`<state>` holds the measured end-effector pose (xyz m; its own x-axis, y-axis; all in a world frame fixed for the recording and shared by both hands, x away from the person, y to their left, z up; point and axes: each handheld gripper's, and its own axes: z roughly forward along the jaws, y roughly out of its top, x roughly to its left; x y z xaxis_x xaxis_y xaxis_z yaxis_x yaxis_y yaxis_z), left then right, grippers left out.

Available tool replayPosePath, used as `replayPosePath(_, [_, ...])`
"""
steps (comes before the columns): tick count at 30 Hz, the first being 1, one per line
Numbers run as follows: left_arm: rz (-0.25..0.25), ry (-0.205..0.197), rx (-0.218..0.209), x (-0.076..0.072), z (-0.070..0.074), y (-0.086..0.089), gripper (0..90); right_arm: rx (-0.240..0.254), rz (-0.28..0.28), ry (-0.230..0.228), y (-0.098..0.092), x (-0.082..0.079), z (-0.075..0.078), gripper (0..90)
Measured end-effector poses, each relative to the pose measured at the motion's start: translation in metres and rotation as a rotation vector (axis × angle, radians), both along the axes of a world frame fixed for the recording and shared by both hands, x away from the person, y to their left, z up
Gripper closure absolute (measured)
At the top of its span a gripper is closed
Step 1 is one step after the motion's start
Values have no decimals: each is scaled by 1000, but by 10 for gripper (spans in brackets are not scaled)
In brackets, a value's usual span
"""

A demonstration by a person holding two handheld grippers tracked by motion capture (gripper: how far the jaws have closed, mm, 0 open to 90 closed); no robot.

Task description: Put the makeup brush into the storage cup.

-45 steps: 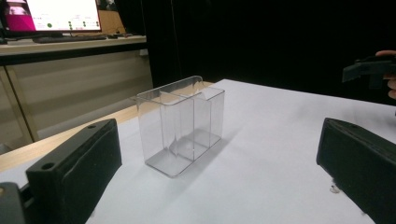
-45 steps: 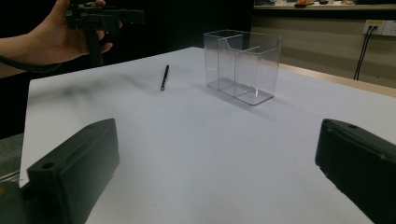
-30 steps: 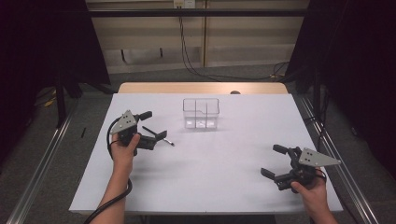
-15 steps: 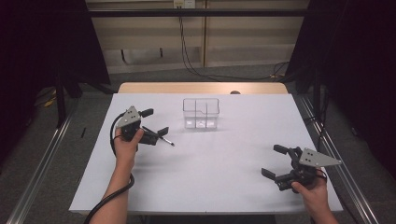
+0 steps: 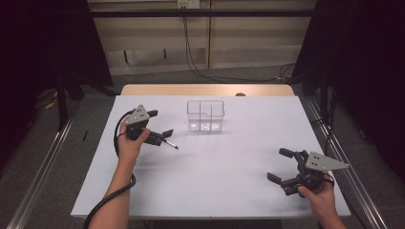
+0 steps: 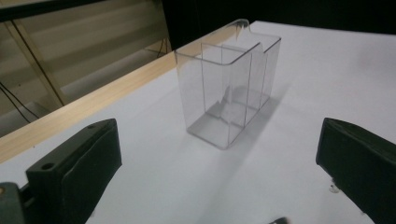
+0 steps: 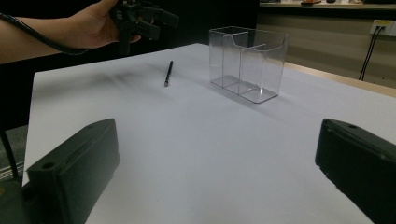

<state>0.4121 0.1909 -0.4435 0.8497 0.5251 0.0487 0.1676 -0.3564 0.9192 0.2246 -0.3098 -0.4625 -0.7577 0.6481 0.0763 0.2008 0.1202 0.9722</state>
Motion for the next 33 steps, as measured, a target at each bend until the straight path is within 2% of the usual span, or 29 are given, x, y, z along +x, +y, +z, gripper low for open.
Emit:
replayPosePath(3, [-11, 12, 53, 3, 1, -3, 0, -2, 2, 1, 0, 0, 0, 0])
replayPosePath(10, [-29, 44, 124, 9, 5, -7, 0, -5, 4, 3, 0, 0, 0, 0])
replayPosePath(11, [-26, 63, 121, 10, 5, -8, 0, -5, 4, 3, 0, 0, 0, 0])
replayPosePath(13, [-28, 69, 154, 12, 5, -9, 0, -5, 4, 3, 0, 0, -1, 0])
replayPosePath(14, [-32, 87, 158, 13, 5, -9, 0, -6, 5, 4, 0, 0, 0, 0])
replayPosePath(18, [-36, 110, 209, 16, 5, -10, 0, -7, 6, 4, 0, 0, -1, 0])
replayPosePath(21, [-38, 144, 249, 18, 5, -12, 0, -7, 7, 4, 0, 0, -1, 0])
replayPosePath(29, [-70, 211, 395, 26, 2, -18, 0, -12, 10, 6, 1, 1, -1, 0])
replayPosePath(31, [-66, 223, 386, 27, 1, -19, 0, -12, 11, 6, 1, 1, -1, 0])
replayPosePath(33, [-81, 229, 425, 30, 2, -18, 0, -10, 10, 6, 0, 1, -1, 0])
